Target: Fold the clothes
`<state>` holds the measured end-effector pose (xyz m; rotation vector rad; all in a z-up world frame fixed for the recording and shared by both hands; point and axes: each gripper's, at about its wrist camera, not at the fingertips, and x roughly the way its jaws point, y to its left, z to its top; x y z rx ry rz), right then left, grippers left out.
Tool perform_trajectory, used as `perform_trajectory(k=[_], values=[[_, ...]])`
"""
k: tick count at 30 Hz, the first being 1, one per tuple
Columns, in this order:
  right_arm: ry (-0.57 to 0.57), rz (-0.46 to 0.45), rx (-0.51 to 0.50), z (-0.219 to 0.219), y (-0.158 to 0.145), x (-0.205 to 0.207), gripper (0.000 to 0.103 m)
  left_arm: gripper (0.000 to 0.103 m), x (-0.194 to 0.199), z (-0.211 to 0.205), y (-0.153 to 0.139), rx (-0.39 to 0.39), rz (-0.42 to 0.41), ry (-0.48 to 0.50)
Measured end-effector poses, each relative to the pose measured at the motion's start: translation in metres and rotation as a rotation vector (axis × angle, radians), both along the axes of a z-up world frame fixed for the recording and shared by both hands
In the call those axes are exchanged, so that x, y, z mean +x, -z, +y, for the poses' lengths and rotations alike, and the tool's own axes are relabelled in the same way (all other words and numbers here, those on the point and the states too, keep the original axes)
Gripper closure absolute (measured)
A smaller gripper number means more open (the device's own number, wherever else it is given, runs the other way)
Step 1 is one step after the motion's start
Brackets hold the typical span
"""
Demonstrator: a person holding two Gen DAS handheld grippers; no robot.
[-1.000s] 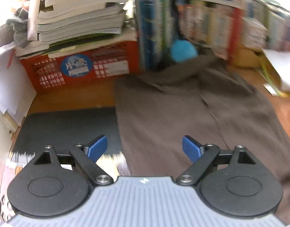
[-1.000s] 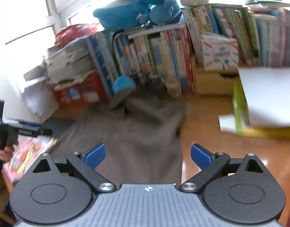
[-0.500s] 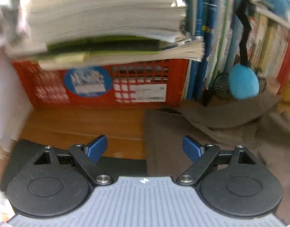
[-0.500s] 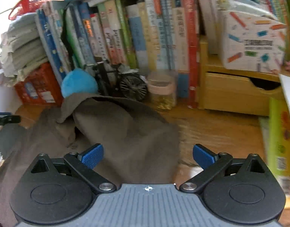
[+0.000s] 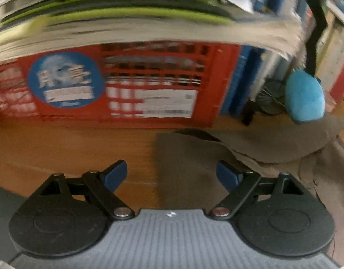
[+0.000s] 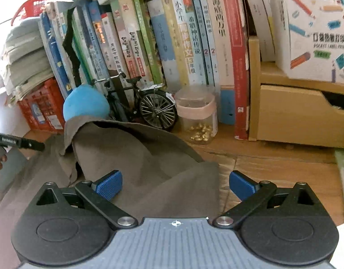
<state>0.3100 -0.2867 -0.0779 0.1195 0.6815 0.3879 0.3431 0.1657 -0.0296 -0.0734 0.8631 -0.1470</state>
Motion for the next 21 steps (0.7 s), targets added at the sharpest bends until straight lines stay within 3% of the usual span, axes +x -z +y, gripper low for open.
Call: perform_trajectory(k=[4, 7, 12, 14, 17, 19, 21], values=[[-0.027, 0.007, 0.005, 0.003, 0.006, 0.007, 0.000, 0.004, 0.004, -0.010, 0.009, -0.002, -0.002, 0.058], [-0.049, 0.007, 0.005, 0.006, 0.010, 0.011, 0.000, 0.003, 0.002, -0.017, 0.014, 0.032, -0.030, 0.092], [-0.065, 0.011, 0.030, 0.007, 0.012, 0.019, 0.000, 0.009, -0.001, -0.029, 0.021, 0.090, -0.082, 0.136], [-0.073, 0.008, 0.011, 0.011, 0.013, 0.021, 0.001, 0.020, -0.002, -0.032, 0.022, 0.089, -0.102, 0.151], [-0.072, -0.006, -0.023, 0.015, 0.013, 0.021, 0.019, 0.034, -0.002, -0.033, 0.023, 0.084, -0.116, 0.154], [-0.046, -0.018, -0.042, 0.014, 0.013, 0.020, 0.058, 0.046, 0.000, -0.032, 0.021, 0.077, -0.121, 0.151], [-0.007, -0.017, -0.050, 0.010, 0.014, 0.021, 0.076, 0.061, 0.000, -0.031, 0.020, 0.068, -0.120, 0.149]])
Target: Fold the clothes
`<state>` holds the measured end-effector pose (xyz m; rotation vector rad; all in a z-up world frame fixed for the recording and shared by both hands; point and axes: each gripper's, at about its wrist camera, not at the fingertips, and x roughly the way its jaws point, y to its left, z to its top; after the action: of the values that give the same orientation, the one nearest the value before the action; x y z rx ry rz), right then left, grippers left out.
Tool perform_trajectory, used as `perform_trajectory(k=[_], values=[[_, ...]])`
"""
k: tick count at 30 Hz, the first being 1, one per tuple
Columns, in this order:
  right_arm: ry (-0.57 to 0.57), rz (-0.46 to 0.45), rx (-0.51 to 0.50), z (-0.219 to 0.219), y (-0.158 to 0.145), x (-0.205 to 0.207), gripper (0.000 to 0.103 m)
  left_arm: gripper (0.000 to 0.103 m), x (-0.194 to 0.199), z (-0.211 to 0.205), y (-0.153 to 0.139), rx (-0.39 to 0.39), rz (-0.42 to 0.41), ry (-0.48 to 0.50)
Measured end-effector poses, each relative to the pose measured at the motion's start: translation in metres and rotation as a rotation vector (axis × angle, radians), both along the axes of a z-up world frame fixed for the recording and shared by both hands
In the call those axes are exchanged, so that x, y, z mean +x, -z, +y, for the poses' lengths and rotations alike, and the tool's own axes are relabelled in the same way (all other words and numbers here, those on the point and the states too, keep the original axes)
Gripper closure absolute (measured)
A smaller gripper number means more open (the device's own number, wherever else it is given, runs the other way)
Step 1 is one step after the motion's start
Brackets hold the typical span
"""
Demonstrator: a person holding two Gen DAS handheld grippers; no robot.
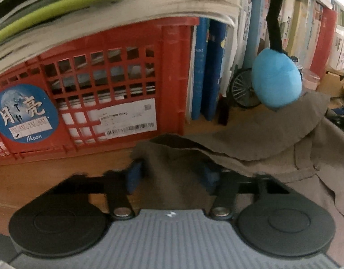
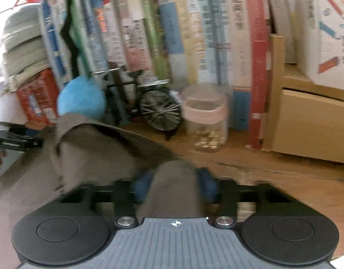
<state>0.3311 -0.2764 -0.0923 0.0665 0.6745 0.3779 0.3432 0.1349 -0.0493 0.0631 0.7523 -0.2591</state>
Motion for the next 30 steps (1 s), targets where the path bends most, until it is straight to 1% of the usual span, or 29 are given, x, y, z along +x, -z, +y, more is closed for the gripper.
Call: perform_trajectory(k=[1, 2, 3, 5, 7, 9, 12, 19, 23, 26, 30], values=[[0.011, 0.007, 0.014, -0.004, 0.001, 0.001, 0.083, 0.076, 0.001, 0.000, -0.001, -0.002, 0.002, 0.000], [0.021, 0.015, 0.034, -0.008, 0.002, 0.001, 0.087, 0.090, 0.002, 0.000, -0.001, -0.003, 0.004, -0.001], [0.030, 0.022, 0.048, -0.010, 0.002, 0.002, 0.092, 0.093, 0.002, 0.000, -0.001, -0.005, 0.008, 0.000], [0.035, 0.018, 0.046, -0.012, 0.002, -0.001, 0.095, 0.102, 0.001, -0.002, -0.001, 0.006, 0.007, 0.001], [0.028, -0.005, 0.026, -0.010, 0.001, -0.006, 0.096, 0.103, 0.000, -0.006, -0.002, 0.022, 0.002, 0.002], [0.027, -0.027, 0.028, -0.011, -0.003, -0.011, 0.096, 0.103, -0.004, -0.009, -0.006, 0.039, -0.012, 0.006], [0.024, -0.054, 0.022, -0.012, -0.013, -0.019, 0.096, 0.103, -0.012, -0.009, -0.016, 0.038, -0.033, 0.011], [0.010, -0.108, 0.005, -0.017, -0.052, -0.047, 0.096, 0.103, -0.041, -0.017, -0.054, 0.053, -0.106, 0.047], [-0.013, -0.130, -0.014, -0.017, -0.078, -0.071, 0.096, 0.103, -0.066, -0.023, -0.077, 0.089, -0.139, 0.056], [-0.041, -0.141, -0.031, -0.012, -0.093, -0.091, 0.096, 0.103, -0.087, -0.035, -0.087, 0.143, -0.161, 0.077], [-0.081, -0.156, -0.065, -0.001, -0.109, -0.117, 0.096, 0.103, -0.112, -0.046, -0.098, 0.177, -0.181, 0.098]])
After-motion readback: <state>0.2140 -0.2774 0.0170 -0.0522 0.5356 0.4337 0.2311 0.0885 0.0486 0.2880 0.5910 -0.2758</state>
